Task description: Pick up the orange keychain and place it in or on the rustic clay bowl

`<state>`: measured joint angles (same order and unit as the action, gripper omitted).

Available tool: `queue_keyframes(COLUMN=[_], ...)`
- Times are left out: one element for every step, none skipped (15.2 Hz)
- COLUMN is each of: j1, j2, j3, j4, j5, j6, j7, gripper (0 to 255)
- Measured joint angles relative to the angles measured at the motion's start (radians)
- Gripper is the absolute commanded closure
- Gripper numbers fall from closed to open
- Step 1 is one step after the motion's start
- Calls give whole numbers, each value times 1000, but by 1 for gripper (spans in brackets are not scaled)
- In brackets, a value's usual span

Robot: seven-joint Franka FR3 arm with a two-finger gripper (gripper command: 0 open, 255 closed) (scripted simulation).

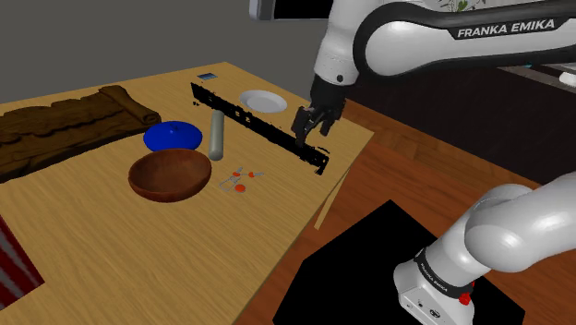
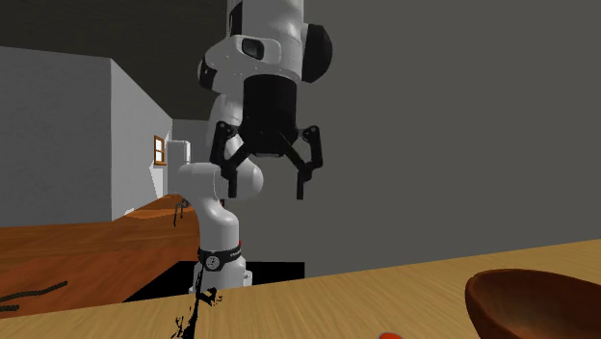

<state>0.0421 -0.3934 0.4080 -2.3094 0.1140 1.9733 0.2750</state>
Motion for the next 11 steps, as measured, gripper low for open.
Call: queue_keyframes(j1=[2,1,2,3,2,1,4,7,13,17,22], j2=[29,61,86,121,156,194,232,266,307,352,388], j3=[20,34,49,66,80,95,113,126,142,155,162], j4=[-1,15,20,39,53,72,87,99,128,153,170], j5=[-1,-6,-10,-19,-29,-42,-55,-69,-88,-111,-129], j6=[26,39,57,69,86,100,117,134,139,151,162], j7=[25,45,65,90,112,138,169,196,230,262,288], gripper=[0,0,0,0,0,0,0,0,0,0,0])
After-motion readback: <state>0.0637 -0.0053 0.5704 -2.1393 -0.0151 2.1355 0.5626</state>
